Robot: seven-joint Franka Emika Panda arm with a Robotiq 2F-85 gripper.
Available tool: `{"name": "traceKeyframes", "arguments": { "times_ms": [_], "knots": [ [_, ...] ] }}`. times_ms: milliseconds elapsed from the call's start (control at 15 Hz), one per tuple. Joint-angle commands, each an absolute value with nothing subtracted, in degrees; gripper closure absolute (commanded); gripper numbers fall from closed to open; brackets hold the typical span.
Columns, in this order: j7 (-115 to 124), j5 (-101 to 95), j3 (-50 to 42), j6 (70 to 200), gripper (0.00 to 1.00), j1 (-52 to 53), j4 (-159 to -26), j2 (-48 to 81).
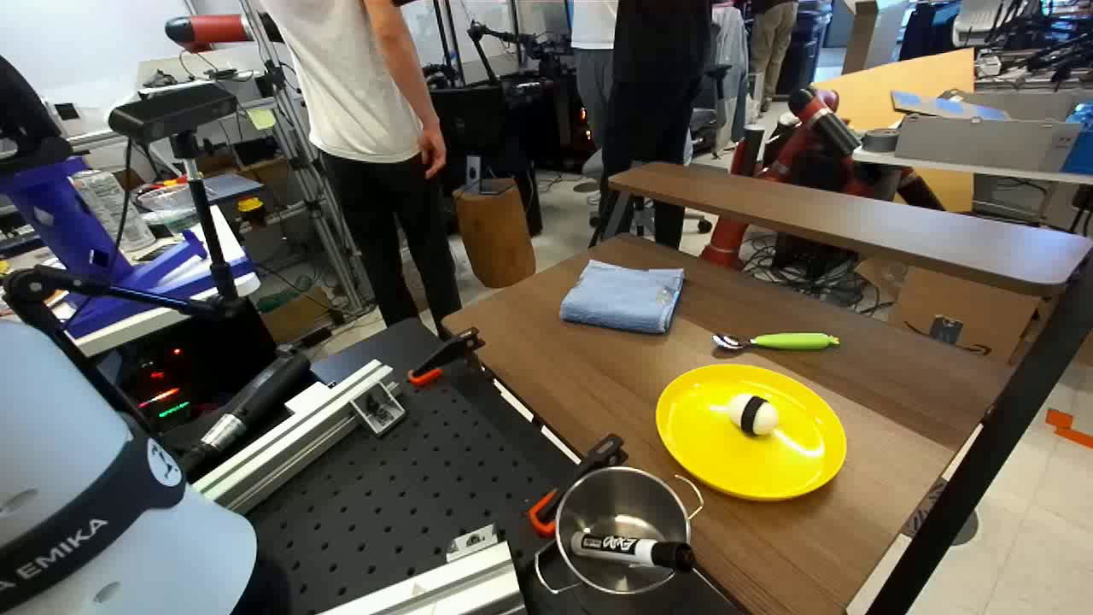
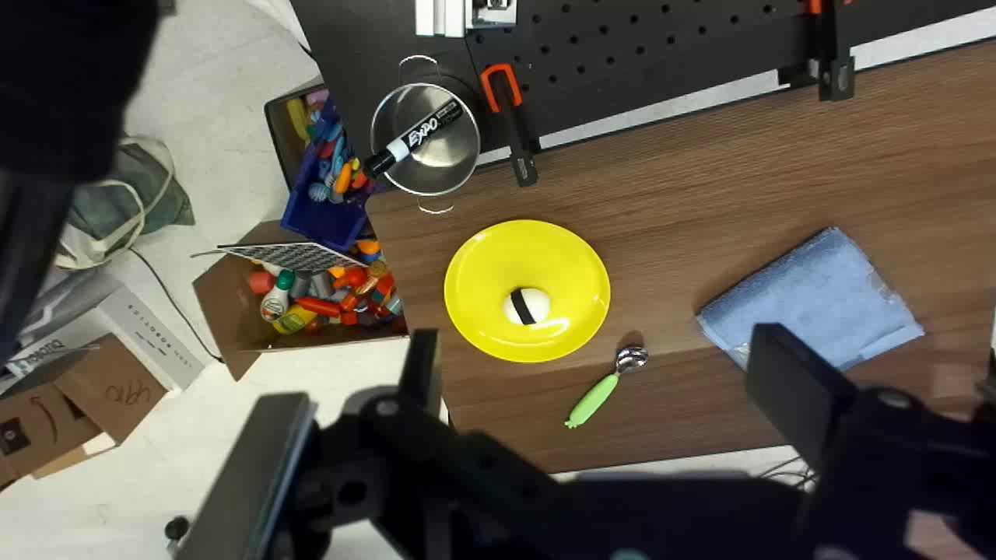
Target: Move the blue cloth to the front of the table
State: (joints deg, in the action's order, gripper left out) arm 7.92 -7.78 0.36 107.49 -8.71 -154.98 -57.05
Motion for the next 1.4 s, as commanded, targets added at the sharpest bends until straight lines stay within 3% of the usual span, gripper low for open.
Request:
{"name": "traceKeyframes", "arguments": {
  "times_ms": [0,333,733,1333],
  "knots": [
    [8.1,-8.0,0.2,107.3,0.00,-8.4,-154.8,-57.0],
    [8.1,-8.0,0.2,107.3,0.00,-8.4,-154.8,-57.0],
    [13.2,-4.9,6.3,113.3,0.00,-4.5,-153.1,-52.0],
    [18.0,-3.7,12.5,130.4,0.00,-1.0,-142.4,-25.7]
  ]
}}
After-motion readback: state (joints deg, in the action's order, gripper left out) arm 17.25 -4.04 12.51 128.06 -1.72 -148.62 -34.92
